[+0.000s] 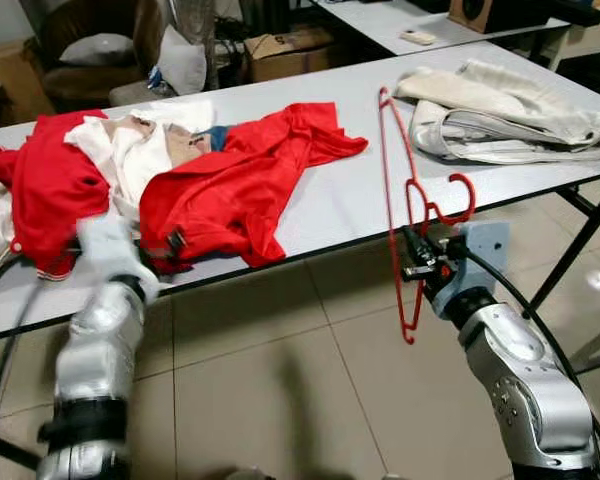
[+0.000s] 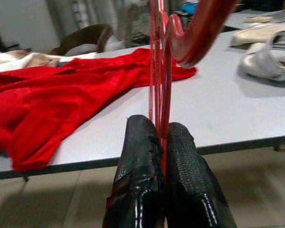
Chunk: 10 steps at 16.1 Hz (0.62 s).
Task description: Hang hanger
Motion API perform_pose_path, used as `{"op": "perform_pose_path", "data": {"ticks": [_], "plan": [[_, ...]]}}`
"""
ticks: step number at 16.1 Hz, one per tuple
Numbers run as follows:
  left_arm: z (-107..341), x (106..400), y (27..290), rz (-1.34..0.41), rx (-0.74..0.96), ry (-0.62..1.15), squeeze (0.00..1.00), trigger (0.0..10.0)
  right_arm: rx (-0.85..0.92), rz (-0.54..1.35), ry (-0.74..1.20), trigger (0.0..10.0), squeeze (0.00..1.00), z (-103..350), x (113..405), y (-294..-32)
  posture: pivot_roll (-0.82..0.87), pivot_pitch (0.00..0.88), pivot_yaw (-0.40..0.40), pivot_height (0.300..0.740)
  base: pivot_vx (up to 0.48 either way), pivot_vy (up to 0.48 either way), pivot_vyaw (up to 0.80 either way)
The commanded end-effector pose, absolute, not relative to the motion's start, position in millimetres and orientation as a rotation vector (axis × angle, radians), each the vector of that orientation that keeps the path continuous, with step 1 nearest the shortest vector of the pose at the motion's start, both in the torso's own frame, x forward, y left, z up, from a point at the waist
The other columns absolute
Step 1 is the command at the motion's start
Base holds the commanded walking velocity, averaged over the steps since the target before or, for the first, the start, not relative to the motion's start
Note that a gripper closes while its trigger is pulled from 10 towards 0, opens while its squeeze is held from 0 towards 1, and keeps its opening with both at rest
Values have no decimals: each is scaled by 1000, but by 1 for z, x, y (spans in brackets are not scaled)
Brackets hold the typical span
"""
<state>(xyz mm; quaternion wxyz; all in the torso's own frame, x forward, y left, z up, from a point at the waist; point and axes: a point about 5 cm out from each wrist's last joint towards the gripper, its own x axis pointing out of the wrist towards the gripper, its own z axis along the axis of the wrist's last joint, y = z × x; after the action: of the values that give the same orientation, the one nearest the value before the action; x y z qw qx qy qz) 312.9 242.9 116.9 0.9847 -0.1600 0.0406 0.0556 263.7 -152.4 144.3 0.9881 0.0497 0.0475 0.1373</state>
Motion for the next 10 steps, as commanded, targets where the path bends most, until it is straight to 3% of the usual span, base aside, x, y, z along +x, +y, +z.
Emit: {"op": "perform_pose_path", "data": {"ticks": [1,4,6,8,10], "plan": [[118,316,251,98,-507,45,0,10000,141,316,102,10000,0,146,261,-149,-95,0,114,740,0,0,0],[107,321,241,-26,-643,104,0,10000,139,313,135,10000,0,138,261,-150,-88,0,98,740,0,0,0],[91,324,249,62,-737,135,0,10000,126,339,128,10000,0,139,260,-151,-97,0,114,740,0,0,0],[87,325,262,146,-872,74,0,10000,150,322,116,10000,0,141,258,-155,-109,0,133,740,0,0,0],[90,326,269,125,-1123,-55,0,10000,168,335,124,10000,0,141,254,-152,-113,0,125,740,0,0,0]]}}
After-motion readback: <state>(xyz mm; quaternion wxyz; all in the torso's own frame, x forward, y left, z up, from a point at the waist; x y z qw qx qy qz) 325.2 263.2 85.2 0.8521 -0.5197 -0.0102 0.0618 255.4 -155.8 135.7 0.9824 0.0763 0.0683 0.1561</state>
